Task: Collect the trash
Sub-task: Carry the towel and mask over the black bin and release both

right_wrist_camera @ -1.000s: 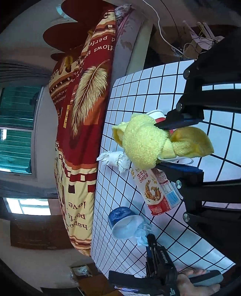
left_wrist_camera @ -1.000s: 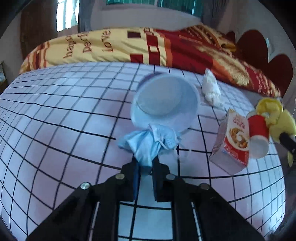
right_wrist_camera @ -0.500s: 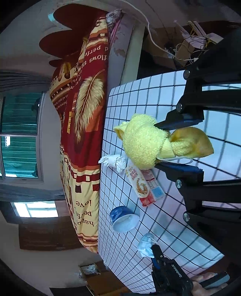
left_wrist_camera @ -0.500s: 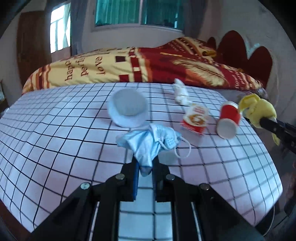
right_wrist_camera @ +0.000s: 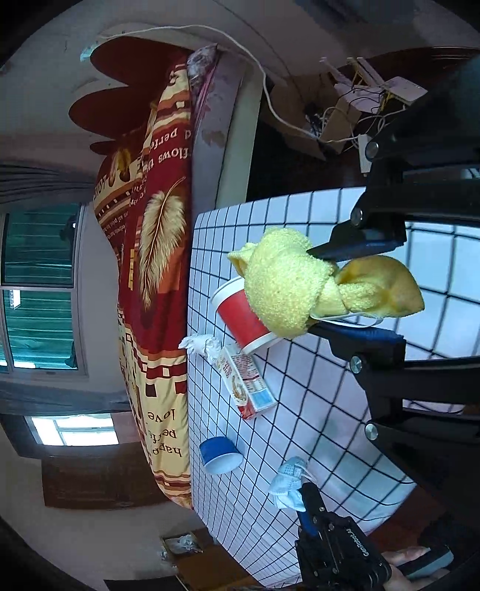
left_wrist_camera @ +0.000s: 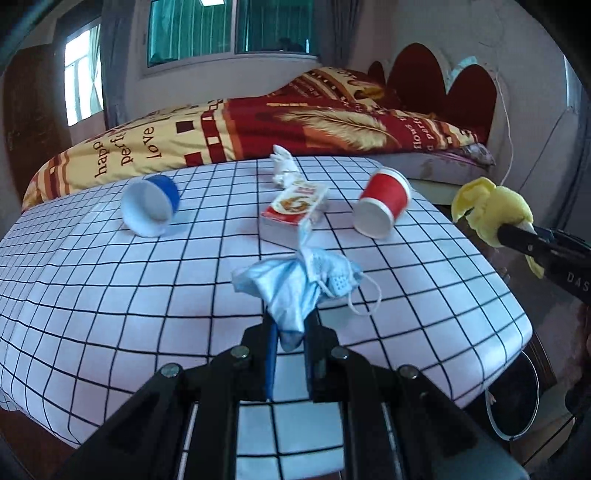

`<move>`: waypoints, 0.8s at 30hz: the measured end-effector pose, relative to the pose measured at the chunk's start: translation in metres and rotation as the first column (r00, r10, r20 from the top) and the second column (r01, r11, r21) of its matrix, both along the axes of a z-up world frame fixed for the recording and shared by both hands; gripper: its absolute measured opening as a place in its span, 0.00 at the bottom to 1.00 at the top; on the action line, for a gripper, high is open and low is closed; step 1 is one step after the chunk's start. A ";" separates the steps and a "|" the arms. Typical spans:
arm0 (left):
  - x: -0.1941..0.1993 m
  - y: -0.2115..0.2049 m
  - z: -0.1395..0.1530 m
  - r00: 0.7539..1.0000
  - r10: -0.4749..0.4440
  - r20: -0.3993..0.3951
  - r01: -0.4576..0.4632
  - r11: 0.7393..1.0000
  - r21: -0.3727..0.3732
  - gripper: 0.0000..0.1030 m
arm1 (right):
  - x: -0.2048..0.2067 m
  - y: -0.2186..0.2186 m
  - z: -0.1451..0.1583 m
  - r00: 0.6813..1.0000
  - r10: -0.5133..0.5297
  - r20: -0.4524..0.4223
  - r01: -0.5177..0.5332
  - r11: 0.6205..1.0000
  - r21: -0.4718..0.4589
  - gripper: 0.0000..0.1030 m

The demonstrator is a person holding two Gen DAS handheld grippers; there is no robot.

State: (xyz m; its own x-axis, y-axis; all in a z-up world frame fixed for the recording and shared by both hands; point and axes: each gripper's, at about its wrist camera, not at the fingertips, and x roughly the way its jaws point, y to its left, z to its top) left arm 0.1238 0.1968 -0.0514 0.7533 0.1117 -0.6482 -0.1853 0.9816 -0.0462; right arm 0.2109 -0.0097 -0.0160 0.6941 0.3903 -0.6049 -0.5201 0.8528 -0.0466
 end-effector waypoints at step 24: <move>-0.026 -0.141 0.004 0.964 -0.264 0.026 0.265 0.964 -0.019 0.13 | -0.092 -0.172 -0.022 0.971 -0.238 0.012 0.238 0.971 -0.034 0.32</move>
